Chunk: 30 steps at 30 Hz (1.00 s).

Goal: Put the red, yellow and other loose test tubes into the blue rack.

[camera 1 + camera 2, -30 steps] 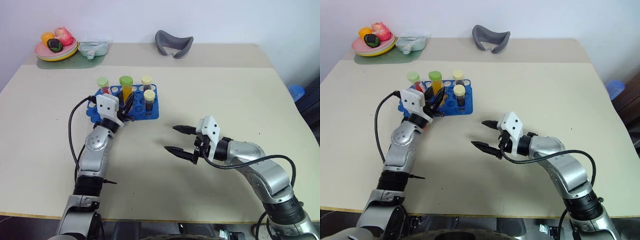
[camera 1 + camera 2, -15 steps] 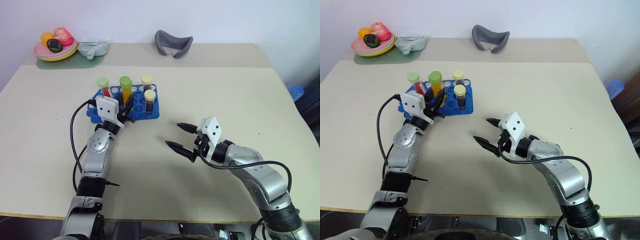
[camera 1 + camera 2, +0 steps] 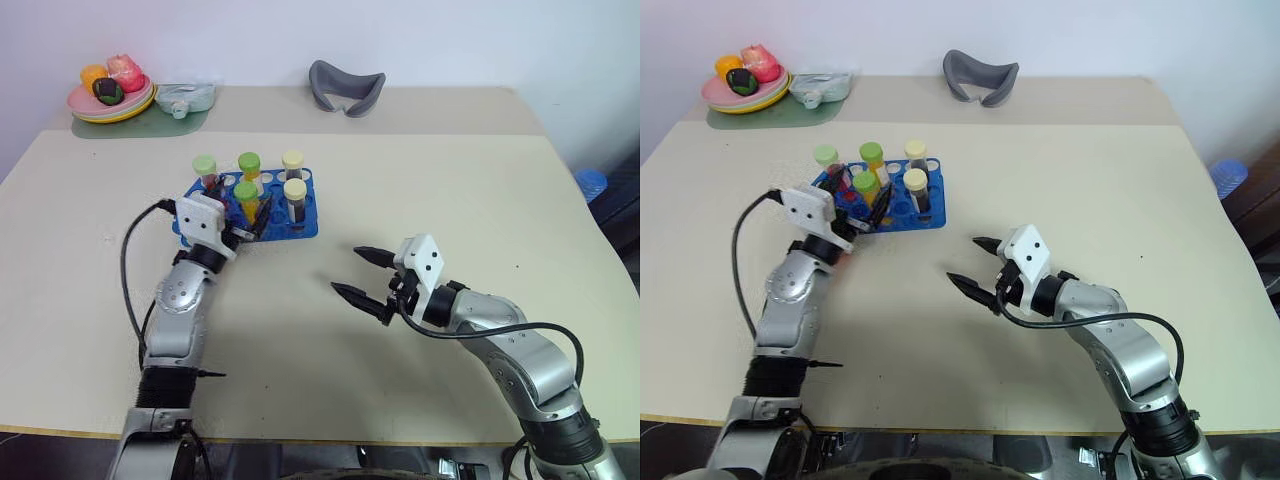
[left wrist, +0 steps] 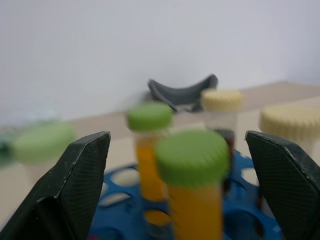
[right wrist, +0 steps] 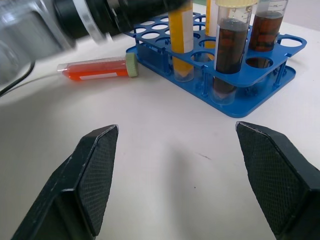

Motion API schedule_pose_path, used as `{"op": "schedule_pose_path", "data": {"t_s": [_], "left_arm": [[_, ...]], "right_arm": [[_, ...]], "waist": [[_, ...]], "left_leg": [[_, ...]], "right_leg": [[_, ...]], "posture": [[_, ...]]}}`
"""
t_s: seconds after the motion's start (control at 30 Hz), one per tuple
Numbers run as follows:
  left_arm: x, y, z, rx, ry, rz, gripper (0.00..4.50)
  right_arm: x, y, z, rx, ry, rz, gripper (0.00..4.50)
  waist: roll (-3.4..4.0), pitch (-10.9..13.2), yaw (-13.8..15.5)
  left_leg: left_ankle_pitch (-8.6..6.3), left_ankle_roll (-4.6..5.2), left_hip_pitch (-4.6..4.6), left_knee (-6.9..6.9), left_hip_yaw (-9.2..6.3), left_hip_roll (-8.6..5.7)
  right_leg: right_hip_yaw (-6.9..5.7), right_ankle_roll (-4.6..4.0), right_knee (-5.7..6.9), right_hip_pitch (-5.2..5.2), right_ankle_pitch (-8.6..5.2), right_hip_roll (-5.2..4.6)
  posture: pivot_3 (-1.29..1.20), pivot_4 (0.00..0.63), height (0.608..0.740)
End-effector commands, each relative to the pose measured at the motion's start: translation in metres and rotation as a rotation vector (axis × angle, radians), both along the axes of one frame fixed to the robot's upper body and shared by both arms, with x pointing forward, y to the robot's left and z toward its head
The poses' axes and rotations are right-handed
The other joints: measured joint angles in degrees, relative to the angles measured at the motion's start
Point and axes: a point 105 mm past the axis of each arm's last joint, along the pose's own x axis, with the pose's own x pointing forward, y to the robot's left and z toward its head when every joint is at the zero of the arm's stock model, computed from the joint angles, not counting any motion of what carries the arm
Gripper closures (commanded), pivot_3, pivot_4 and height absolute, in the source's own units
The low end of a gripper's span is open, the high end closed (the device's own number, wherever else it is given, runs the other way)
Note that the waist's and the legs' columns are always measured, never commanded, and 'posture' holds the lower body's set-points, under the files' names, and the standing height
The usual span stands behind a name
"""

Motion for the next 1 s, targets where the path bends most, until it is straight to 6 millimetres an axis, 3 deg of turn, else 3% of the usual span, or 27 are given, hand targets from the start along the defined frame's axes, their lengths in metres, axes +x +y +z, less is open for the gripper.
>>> {"op": "schedule_pose_path", "data": {"t_s": [0.03, 0.17, 0.3, 0.4, 0.5, 0.67, 1.0], "left_arm": [[-0.018, 0.012, 0.035, 0.026, -0.017, -0.007, 0.07], [-0.035, 0.026, 0.038, 0.099, 0.244, -0.057, 0.07], [-0.053, 0.039, 0.026, 0.261, 0.536, -0.034, 0.07], [-0.059, 0.044, 0.012, 0.28, 0.788, -0.012, 0.07], [-0.067, 0.051, -0.017, 0.42, 1.08, 0.031, 0.07], [-0.047, 0.055, -0.026, 0.393, 1.175, 0.072, 0.07], [-0.032, 0.052, -0.047, 0.465, 1.366, 0.053, 0.07]], "right_arm": [[-0.005, -0.005, 0.015, -0.003, -0.056, 0.031, 0.65], [-0.006, -0.011, 0.011, -0.031, -0.044, 0.047, 0.65], [-0.009, -0.011, 0.009, -0.042, -0.019, 0.094, 0.65], [-0.011, -0.006, 0.009, -0.041, -0.009, 0.141, 0.65], [-0.01, -0.001, 0.009, -0.035, -0.008, 0.163, 0.65], [-0.012, 0.005, 0.007, -0.03, -0.005, 0.197, 0.65], [-0.013, 0.011, 0.006, -0.019, -0.007, 0.197, 0.65]], "waist": [[0.0, 0.0, 0.0], [0.0, 0.0, -0.2], [-0.01, 0.0, -0.8], [-0.02, 0.1, -0.9], [-0.04, 0.1, -1.4], [-0.05, 0.1, -1.5], [-0.05, 0.1, -1.4]], "left_leg": [[0.0, 0.0, 0.0, 0.0, 0.0, 0.0], [-0.01, 0.02, 0.03, -0.01, -0.01, 0.01], [-0.02, 0.04, 0.03, -0.02, -0.03, 0.03], [-0.02, 0.04, 0.03, 0.0, -0.08, 0.01], [-0.02, 0.04, 0.03, 0.02, -0.1, 0.01], [-0.02, 0.03, 0.04, -0.07, -0.09, 0.04], [-0.01, 0.02, -0.02, -0.03, -0.06, 0.01]], "right_leg": [[0.0, 0.0, 0.01, 0.0, 0.0, 0.0], [0.0, 0.0, 0.03, 0.0, -0.01, 0.01], [0.0, 0.0, 0.07, 0.0, -0.02, 0.02], [-0.04, 0.0, 0.08, 0.03, -0.02, 0.02], [-0.06, 0.0, 0.08, 0.04, -0.02, 0.06], [-0.02, -0.02, 0.1, -0.06, -0.03, 0.09], [-0.01, -0.01, 0.08, -0.09, -0.03, 0.05]], "posture": [[0.0, 0.15, 0.74], [0.0, 0.15, 0.74], [0.0, 0.15, 0.74], [0.0, 0.15, 0.74], [0.0, 0.15, 0.74], [0.0, 0.15, 0.74], [0.0, 0.15, 0.74]]}}
